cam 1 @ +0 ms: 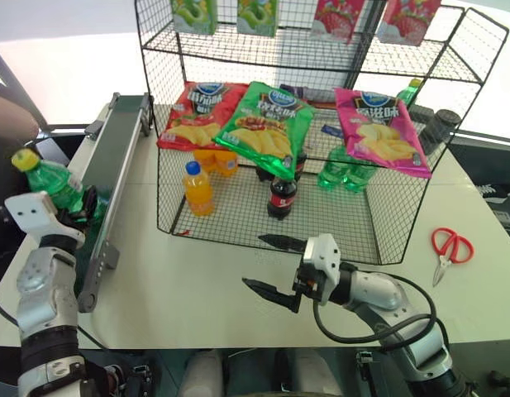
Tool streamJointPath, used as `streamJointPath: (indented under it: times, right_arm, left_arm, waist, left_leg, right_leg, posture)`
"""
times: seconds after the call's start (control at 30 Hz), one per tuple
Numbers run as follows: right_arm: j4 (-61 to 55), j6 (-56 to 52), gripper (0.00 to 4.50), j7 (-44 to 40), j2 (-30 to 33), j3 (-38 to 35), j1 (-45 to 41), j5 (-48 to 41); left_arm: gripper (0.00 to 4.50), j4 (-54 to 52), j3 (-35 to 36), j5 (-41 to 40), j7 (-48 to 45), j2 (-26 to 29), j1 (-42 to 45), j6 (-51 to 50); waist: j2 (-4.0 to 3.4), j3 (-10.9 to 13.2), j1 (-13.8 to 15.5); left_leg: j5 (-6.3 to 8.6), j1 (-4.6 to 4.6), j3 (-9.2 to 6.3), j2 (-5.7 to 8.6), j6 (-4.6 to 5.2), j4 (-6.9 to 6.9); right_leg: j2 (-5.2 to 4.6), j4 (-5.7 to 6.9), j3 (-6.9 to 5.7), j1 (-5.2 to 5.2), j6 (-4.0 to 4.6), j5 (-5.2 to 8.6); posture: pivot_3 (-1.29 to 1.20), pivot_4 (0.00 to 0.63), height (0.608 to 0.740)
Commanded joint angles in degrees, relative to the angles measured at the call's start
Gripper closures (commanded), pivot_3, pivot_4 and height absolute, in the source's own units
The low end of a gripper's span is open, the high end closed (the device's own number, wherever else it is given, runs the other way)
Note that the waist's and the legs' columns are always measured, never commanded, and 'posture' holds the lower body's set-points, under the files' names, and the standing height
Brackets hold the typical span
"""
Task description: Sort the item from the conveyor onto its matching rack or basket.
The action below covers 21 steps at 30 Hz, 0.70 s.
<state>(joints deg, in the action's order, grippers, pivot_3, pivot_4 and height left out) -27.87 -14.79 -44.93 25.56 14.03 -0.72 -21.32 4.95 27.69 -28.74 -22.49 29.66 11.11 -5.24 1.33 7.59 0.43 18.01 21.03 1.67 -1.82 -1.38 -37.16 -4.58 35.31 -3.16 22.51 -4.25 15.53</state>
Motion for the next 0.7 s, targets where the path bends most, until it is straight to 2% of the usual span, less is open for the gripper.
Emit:
streamJointPath:
  times: [0.03,0.1,0.27,0.37,0.53,0.7]
  right_arm:
    - [-1.6,-0.3,0.00,-0.4,0.6,-2.2,-1.2,-1.9]
    - [-1.9,-1.0,0.00,-0.5,0.6,-2.8,-2.0,-2.7]
    - [-2.8,-3.2,0.00,0.3,0.4,-3.7,-4.4,-4.4]
    - [-2.8,-4.0,0.00,1.3,-0.4,-3.7,-5.2,-4.4]
    - [-2.6,-5.6,0.00,3.5,-2.0,-3.4,-6.7,-4.6]
    - [-2.7,-8.4,0.00,5.6,-2.4,-3.4,-6.7,-4.8]
  left_arm:
    - [1.70,-10.6,-1.6,-4.4,-5.4,2.3,-0.3,-3.2]
    - [1.70,-15.3,-3.8,-5.8,-8.0,3.2,-1.5,-5.9]
    - [1.70,-21.7,-14.3,-1.9,-17.3,5.8,-5.4,-6.4]
    - [1.70,-23.3,-20.6,-1.4,-20.5,4.4,-5.8,-7.4]
    - [1.70,-19.9,-33.0,4.1,-27.2,1.4,-3.3,-5.0]
    - [1.70,-13.6,-38.9,7.8,-31.5,-2.6,2.5,-1.3]
  waist:
    - [-0.07,0.0,-0.1]
    - [-0.14,0.1,-0.1]
    - [-0.25,0.1,-0.3]
    - [-0.30,0.2,-0.2]
    - [-0.43,0.2,-0.1]
    - [-0.43,0.2,0.3]
  left_leg:
    - [0.00,0.01,0.00,0.01,0.00,0.01]
    - [0.00,0.01,0.00,0.03,0.00,0.02]
    - [0.00,0.01,0.00,0.04,0.00,0.02]
    - [0.00,0.02,0.01,0.05,0.00,0.02]
    - [0.00,0.05,0.01,0.10,0.01,-0.01]
    - [-0.01,0.17,-0.01,0.14,0.04,-0.15]
  right_leg:
    - [-0.02,-0.03,0.00,0.00,0.00,0.00]
    - [-0.06,-0.05,0.00,-0.02,0.00,0.00]
    - [-0.06,-0.05,-0.01,-0.01,0.03,0.02]
    - [-0.05,-0.05,-0.01,0.01,0.17,0.09]
    - [-0.01,-0.05,-0.02,-0.01,0.05,0.03]
    - [0.12,-0.02,-0.06,0.01,-0.01,0.00]
  posture:
    - [0.00,0.150,0.740]
    - [0.00,0.150,0.740]
    - [0.00,0.150,0.740]
    - [0.00,0.150,0.740]
    - [0.00,0.150,0.740]
    - [0.00,0.150,0.740]
